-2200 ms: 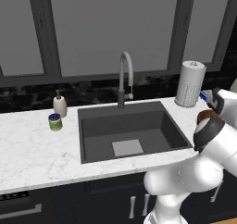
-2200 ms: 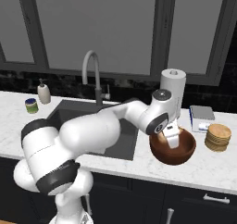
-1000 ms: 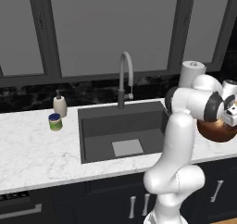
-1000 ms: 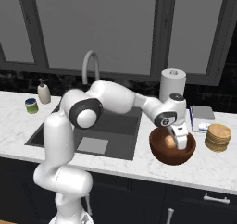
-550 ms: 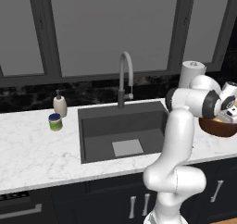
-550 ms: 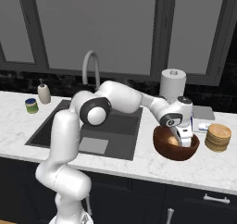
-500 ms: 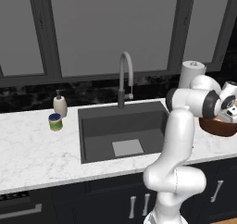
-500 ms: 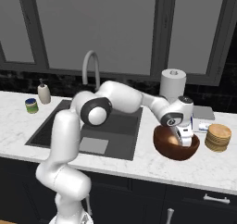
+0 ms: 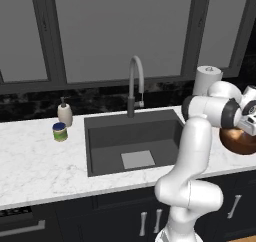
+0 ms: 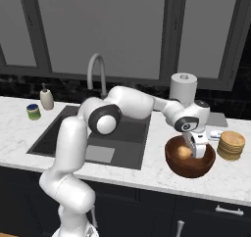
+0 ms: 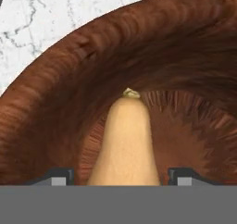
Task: Pick the squash from the sink and place it in the bowl. Then pick the bowl and place it in the microwave. Then close the microwave door and press the start button.
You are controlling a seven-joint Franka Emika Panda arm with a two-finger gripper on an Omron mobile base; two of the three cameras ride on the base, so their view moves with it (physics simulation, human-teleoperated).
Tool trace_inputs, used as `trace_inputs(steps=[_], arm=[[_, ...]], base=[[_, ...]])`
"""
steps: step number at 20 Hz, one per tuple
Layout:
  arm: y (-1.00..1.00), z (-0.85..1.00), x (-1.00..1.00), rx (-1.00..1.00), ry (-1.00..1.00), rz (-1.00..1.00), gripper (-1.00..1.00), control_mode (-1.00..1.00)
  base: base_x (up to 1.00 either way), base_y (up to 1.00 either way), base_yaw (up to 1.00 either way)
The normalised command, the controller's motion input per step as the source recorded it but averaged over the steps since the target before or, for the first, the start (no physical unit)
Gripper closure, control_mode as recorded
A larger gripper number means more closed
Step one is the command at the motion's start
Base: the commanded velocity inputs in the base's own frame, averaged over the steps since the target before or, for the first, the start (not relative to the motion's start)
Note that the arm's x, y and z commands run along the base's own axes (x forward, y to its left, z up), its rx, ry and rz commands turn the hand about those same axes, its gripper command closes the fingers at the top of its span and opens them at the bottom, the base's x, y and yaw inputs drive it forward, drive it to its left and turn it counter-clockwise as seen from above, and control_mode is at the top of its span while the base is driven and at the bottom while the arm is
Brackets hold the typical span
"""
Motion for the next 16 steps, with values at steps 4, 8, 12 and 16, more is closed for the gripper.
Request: trace_inputs(steps=[4, 8, 12, 16], arm=[[0.09, 0.06, -0.12, 0.00, -0.03, 0.00, -1.00, -1.00], [0.02, 0.25, -0.42, -0.01, -0.16, 0.00, -1.00, -1.00], [0.00, 0.36, -0.54, 0.00, -0.19, -0.02, -1.00, -1.00], [0.00, 0.26, -0.75, 0.00, -0.16, -0.05, -1.00, -1.00]], base=[[0.00, 0.00, 0.00], [0.00, 0.00, 0.00], [0.00, 0.00, 0.00], [0.00, 0.00, 0.00]])
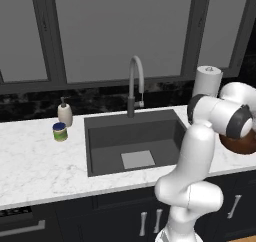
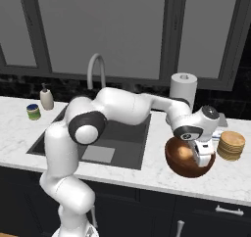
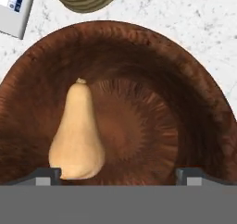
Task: Pick the squash from the sink and place it in the bowl. Then pick the bowl and place it in the microwave. Then close the microwave door and press the start button.
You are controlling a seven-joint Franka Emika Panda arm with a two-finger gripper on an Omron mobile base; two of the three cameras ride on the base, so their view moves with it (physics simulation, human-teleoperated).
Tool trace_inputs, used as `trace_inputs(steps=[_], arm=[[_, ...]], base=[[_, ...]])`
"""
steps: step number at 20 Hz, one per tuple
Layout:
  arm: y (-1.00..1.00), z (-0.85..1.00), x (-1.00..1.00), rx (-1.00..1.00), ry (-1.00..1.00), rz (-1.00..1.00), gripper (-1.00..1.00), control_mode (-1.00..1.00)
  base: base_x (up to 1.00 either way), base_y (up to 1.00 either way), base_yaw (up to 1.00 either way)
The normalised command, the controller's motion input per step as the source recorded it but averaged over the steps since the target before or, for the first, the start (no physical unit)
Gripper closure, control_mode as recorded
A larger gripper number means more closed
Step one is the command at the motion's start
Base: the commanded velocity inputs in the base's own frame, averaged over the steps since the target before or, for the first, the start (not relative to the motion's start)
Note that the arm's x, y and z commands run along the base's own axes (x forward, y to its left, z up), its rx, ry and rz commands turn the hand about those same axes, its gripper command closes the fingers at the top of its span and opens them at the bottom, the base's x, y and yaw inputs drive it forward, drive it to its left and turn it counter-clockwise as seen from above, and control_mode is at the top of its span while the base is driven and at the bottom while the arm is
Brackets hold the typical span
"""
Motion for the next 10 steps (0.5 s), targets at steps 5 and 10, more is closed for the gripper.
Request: trace_inputs(steps=[5, 10], arm=[[0.00, 0.39, -0.58, 0.00, -0.09, -0.08, -1.00, -1.00], [0.01, 0.13, -0.49, 0.00, -0.03, -0.06, -1.00, -1.00]], base=[[0.00, 0.00, 0.00], [0.00, 0.00, 0.00]])
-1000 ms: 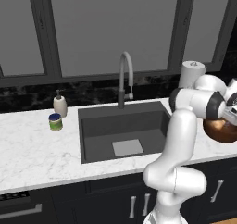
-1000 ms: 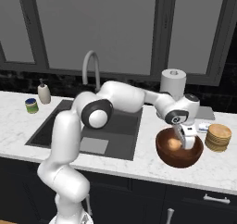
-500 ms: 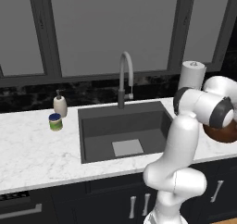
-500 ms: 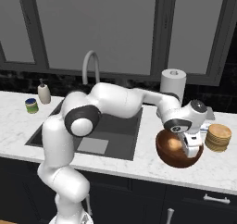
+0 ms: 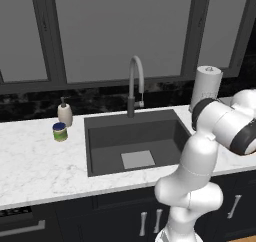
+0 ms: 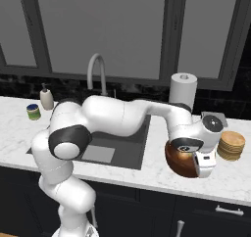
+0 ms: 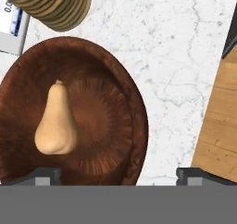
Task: Pick the squash from the sink and place it in the bowl. Then pick the bowl and place it in the microwave. Then close the microwave door and press the start button.
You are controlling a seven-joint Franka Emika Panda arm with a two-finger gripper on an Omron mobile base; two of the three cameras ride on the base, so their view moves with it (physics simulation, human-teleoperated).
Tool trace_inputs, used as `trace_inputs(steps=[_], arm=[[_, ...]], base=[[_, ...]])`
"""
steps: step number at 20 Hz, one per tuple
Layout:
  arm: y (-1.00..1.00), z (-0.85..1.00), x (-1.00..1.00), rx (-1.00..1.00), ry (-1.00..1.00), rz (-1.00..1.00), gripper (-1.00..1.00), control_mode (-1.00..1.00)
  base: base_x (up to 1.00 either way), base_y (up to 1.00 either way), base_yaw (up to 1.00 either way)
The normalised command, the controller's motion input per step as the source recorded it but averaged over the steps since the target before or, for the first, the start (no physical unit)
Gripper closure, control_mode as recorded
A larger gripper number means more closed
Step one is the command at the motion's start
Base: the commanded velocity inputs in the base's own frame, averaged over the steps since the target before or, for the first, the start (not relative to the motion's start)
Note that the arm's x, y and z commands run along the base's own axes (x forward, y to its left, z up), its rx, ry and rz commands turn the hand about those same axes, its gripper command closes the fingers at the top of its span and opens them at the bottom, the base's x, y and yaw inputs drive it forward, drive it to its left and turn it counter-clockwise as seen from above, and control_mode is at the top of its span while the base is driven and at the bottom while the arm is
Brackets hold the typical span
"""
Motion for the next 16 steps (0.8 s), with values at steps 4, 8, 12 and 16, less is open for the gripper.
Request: trace_inputs(steps=[4, 8, 12, 16], arm=[[0.04, -0.06, -0.24, 0.00, 0.00, -0.04, -1.00, -1.00], [0.04, -0.20, 0.08, 0.00, 0.05, 0.00, -1.00, -1.00], [0.00, -0.28, 0.13, 0.00, 0.06, 0.00, -1.00, -1.00], [0.00, -0.30, 0.12, 0.00, 0.04, 0.00, -1.00, -1.00]], base=[[0.00, 0.00, 0.00], [0.00, 0.00, 0.00], [0.00, 0.00, 0.00], [0.00, 0.00, 0.00]])
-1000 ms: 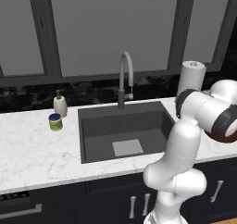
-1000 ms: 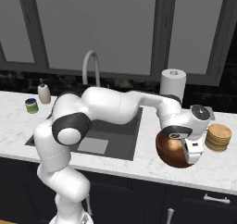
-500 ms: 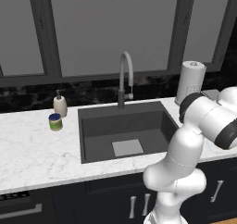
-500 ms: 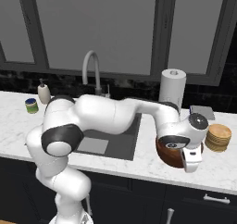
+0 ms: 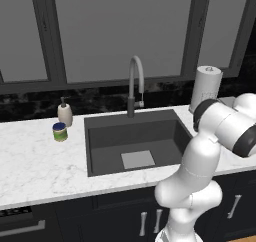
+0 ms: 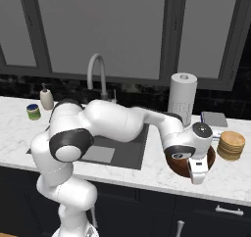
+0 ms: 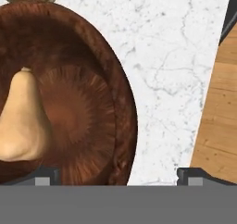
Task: Pick the squash from the sink and place it in the bowl. Then pick the bowl and place it in the microwave. Then close the microwave door and press the start button.
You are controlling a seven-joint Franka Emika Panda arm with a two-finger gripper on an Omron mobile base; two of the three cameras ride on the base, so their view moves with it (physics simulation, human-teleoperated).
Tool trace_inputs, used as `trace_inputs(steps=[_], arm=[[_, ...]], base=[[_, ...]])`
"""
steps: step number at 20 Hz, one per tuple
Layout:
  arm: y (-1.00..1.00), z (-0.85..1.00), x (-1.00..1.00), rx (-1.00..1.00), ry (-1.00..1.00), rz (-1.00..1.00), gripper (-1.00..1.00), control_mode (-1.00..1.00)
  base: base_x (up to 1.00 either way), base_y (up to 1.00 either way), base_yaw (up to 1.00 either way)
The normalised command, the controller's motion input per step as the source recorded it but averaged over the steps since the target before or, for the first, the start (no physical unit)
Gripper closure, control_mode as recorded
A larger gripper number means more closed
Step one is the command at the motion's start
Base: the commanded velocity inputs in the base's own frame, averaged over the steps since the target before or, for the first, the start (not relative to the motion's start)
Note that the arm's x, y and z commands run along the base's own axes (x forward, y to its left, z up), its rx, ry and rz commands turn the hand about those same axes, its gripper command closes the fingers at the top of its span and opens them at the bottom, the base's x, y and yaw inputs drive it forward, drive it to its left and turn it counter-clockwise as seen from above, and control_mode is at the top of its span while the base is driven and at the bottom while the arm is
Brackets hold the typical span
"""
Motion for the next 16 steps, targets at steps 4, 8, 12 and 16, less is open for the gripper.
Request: trace_inputs(steps=[4, 8, 12, 16], arm=[[-0.01, -0.23, 0.13, 0.00, 0.03, 0.00, -1.00, -1.00], [-0.05, -0.23, 0.09, 0.00, 0.02, 0.00, -1.00, -1.00], [-0.04, -0.26, 0.02, 0.00, 0.00, 0.00, 1.00, -1.00], [0.00, -0.20, -0.11, 0.00, 0.00, 0.00, 1.00, -1.00]], base=[[0.00, 0.00, 0.00], [0.00, 0.00, 0.00], [0.00, 0.00, 0.00], [0.00, 0.00, 0.00]])
